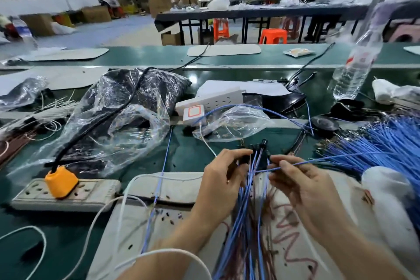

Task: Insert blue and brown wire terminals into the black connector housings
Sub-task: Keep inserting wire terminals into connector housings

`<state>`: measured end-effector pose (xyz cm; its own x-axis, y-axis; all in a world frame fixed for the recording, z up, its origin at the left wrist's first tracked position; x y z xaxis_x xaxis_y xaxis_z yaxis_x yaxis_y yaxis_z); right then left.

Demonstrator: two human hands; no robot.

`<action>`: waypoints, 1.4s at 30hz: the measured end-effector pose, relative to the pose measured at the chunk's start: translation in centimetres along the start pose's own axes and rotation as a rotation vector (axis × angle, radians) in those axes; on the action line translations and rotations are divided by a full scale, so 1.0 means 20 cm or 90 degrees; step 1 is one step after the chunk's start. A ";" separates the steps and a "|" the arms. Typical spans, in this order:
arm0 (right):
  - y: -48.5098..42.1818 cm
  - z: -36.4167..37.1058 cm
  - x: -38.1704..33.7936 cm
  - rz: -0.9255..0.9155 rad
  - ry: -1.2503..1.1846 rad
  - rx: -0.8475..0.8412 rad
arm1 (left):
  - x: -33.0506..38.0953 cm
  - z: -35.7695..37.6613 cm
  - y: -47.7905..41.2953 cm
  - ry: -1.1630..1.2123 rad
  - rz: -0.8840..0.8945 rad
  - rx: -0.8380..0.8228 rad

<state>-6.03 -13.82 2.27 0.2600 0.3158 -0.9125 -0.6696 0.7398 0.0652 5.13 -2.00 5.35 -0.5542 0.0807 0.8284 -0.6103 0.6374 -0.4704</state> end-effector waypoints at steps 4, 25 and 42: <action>0.01 0.02 0.02 -0.012 -0.018 0.022 | -0.04 -0.02 0.01 0.051 -0.033 0.036; 0.20 0.10 -0.32 -0.406 0.261 -0.009 | 0.02 -0.02 0.02 0.105 0.026 0.039; 0.27 0.17 -0.33 -0.501 0.324 -0.046 | 0.05 -0.03 0.02 0.023 0.057 0.032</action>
<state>-9.01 -9.92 9.99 0.3323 -0.5696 -0.7518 -0.4763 0.5866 -0.6550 4.66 -1.20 6.15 -0.5877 0.1634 0.7924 -0.5878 0.5867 -0.5570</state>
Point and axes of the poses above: each hand's wrist, its own y-axis away from the middle knuckle, its own z-axis out of the palm, x = y × z, the point moved 10 cm from there along -y, towards the middle knuckle, and after that the axes turned 2 degrees about y, right-handed, at the moved point
